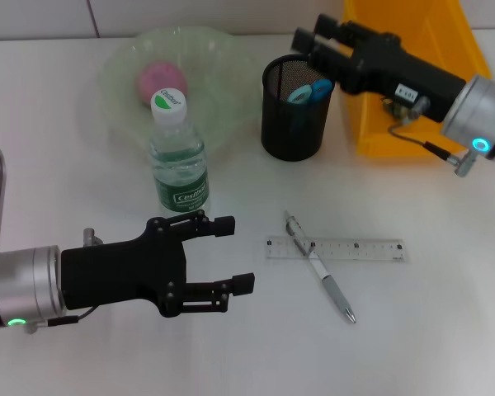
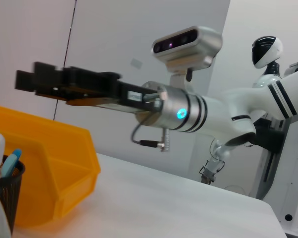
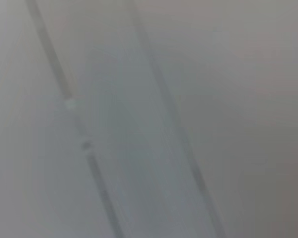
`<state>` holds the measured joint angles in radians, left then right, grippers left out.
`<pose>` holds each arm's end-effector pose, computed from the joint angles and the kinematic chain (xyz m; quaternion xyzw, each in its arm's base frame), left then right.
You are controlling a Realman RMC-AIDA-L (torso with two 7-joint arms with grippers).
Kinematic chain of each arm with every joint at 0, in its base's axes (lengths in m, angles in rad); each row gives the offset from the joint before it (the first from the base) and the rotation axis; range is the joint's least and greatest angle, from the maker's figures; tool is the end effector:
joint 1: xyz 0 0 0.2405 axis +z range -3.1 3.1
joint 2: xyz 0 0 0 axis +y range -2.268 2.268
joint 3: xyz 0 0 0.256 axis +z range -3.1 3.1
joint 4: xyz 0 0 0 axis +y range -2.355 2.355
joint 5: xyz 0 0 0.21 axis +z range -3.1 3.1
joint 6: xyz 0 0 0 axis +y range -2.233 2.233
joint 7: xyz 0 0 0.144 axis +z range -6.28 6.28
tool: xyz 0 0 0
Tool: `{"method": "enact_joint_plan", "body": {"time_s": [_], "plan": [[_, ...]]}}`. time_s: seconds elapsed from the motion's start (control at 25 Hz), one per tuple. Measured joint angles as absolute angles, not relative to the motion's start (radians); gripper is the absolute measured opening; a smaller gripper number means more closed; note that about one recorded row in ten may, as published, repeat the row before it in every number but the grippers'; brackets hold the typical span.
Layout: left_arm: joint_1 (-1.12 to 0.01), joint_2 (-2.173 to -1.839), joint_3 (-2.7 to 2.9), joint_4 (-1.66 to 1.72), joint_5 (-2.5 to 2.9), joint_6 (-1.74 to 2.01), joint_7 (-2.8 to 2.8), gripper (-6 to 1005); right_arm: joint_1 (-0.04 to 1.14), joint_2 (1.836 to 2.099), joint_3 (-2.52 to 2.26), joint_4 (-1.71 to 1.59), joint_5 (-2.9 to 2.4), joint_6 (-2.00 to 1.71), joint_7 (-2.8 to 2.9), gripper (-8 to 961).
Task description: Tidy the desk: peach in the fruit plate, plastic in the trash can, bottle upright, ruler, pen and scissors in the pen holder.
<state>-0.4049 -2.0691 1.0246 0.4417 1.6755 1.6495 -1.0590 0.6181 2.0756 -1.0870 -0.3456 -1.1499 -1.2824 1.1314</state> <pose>-0.2663 0.2612 -0.0454 -0.9341 -0.1495 -0.3201 0.0514 0.2140 0.3740 -0.0297 -0.8506 0.2313 0.4136 0.2279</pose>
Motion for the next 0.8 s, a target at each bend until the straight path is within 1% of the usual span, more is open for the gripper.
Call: {"method": "enact_joint_plan", "body": {"time_s": [0.2,0.32,0.4,0.52,0.6,0.8], "plan": [[-0.405,-2.066,1.025,0.442,1.671,1.652,-1.063,843,0.5,2.074,-1.102,-0.753,-1.535,-1.387,1.476,591],[-0.405,-2.065,1.025,0.442,1.671,1.653,-1.064,843,0.483,2.07,-1.057,-0.931,-1.746,-1.515,1.624,616],[-0.406,-2.064,1.031,0.442,1.674,1.654,-1.066,843,0.501,2.062,-1.014,-1.039,-1.909,-1.651,1.693,737],[-0.408,-2.063,1.035,0.442,1.677,1.656,-1.087,843,0.542,2.051,-0.989,-1.149,-2.103,-1.805,1.751,737],[-0.407,-2.063,1.037,0.443,1.678,1.661,-1.094,843,0.57,2.05,-0.99,-1.204,-2.203,-1.87,1.774,737],[-0.412,-2.061,1.039,0.445,1.703,1.671,-1.129,843,0.648,2.061,-1.032,-1.251,-2.375,-1.93,1.778,737]]}}
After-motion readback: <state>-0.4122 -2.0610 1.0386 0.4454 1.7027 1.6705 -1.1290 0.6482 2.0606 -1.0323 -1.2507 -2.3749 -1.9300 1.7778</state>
